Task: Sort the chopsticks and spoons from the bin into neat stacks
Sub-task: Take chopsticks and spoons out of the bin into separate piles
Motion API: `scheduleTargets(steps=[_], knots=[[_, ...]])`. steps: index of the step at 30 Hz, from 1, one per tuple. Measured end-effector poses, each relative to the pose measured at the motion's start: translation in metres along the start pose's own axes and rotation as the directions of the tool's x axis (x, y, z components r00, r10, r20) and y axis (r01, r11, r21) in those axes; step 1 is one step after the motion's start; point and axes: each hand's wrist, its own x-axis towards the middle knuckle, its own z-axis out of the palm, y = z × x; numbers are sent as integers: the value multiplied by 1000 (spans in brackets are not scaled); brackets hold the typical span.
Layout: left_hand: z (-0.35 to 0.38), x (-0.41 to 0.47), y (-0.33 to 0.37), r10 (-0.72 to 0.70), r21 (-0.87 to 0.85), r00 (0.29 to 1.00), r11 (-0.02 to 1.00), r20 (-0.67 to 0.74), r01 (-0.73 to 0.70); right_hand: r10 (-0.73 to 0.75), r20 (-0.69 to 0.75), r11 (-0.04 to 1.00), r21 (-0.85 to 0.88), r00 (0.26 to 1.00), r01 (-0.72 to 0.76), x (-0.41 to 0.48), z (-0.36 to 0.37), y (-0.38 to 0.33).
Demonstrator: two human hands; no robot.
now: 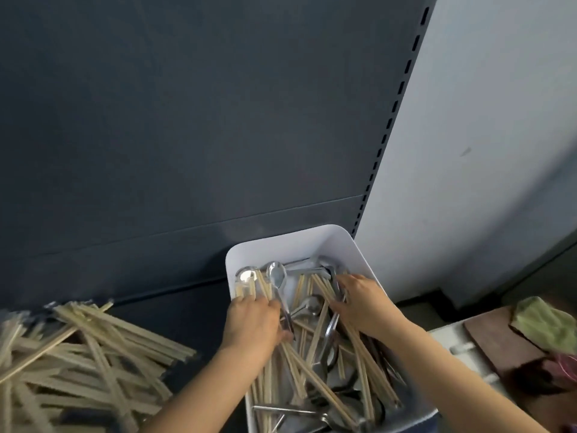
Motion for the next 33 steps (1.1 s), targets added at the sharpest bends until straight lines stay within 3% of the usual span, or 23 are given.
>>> scheduleTargets(steps=[3,9,14,22,28,33], knots=[[-4,0,14,-90,-10,993,996,70,91,-95,69,995,-6,993,96,11,-5,3],[-6,-6,35,-246,-269,955,921,163,283,-255,145,967,25,956,255,17,-7,10],[-4,-18,42,-311,-427,944,843,110,327,-340,156,940,64,927,334,16,-6,15],[-7,-32,39,-468,-714,869,664,-162,225,-374,136,927,62,917,369,9,-8,14],[-24,-40,28,-563,-818,791,556,-240,148,-331,103,944,30,938,330,-1,-12,13],[-31,-43,17,-574,-803,764,582,-294,128,-187,73,982,-23,980,189,-4,-8,11]])
